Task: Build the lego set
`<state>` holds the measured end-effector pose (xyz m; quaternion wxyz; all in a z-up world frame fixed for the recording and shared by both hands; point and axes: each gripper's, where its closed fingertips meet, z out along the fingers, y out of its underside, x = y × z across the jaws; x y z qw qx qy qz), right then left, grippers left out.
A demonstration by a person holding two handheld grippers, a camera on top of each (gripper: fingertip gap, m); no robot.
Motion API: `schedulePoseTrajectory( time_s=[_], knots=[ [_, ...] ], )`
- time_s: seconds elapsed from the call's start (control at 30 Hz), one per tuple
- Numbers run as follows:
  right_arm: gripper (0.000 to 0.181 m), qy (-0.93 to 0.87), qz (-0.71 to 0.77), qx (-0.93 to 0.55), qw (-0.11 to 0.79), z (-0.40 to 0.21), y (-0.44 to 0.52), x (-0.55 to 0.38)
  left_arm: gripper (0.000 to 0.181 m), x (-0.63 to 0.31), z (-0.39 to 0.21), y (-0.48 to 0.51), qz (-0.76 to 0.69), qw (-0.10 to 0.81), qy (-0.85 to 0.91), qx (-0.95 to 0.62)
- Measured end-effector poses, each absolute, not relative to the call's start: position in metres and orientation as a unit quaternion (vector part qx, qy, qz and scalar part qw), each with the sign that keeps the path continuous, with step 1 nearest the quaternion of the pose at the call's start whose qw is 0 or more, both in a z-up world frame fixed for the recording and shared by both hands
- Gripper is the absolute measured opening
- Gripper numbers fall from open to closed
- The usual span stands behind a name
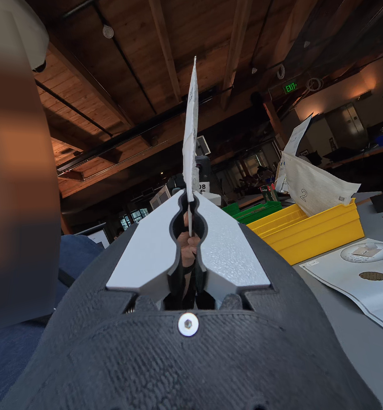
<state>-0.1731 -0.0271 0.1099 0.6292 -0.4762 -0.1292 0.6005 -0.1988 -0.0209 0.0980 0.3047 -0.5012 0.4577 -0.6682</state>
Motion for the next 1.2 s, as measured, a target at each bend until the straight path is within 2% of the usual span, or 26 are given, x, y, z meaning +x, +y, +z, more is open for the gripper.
schedulePoseTrajectory(
  time_s=[0.2, 0.27, 0.3, 0.37, 0.53, 0.57, 0.7, 0.97, 1.2],
  knots=[
    [0.000, -0.179, 0.513, -0.500, 0.674, 0.133, -0.037, -0.150, 0.000, -0.177, 0.122, -0.029, -0.601, 0.302, 0.555, -0.490],
    [0.024, -0.197, 0.499, -0.474, 0.698, 0.161, -0.046, -0.135, 0.000, -0.175, 0.143, -0.029, -0.580, 0.321, 0.580, -0.472],
    [0.030, -0.207, 0.491, -0.467, 0.706, 0.176, -0.050, -0.127, 0.000, -0.175, 0.156, -0.030, -0.576, 0.327, 0.594, -0.457],
    [0.017, -0.244, 0.446, -0.487, 0.710, 0.199, -0.053, -0.117, 0.000, -0.171, 0.178, -0.029, -0.556, 0.338, 0.616, -0.444],
    [0.055, -0.325, 0.290, -0.540, 0.720, 0.275, -0.052, -0.111, 0.000, -0.157, 0.240, -0.035, -0.494, 0.377, 0.686, -0.379],
    [0.029, -0.347, 0.267, -0.540, 0.719, 0.292, -0.056, -0.113, 0.000, -0.154, 0.255, -0.038, -0.476, 0.389, 0.699, -0.365],
    [0.000, -0.399, 0.144, -0.522, 0.740, 0.372, -0.079, -0.109, 0.000, -0.145, 0.333, -0.052, -0.386, 0.483, 0.734, -0.281],
    [0.000, -0.515, -0.110, -0.377, 0.762, 0.518, -0.174, -0.145, 0.000, -0.165, 0.505, -0.124, -0.224, 0.644, 0.729, -0.056],
    [0.000, -0.543, -0.200, -0.321, 0.750, 0.585, -0.232, -0.175, 0.000, -0.194, 0.576, -0.182, -0.195, 0.702, 0.685, 0.030]
  ],
)
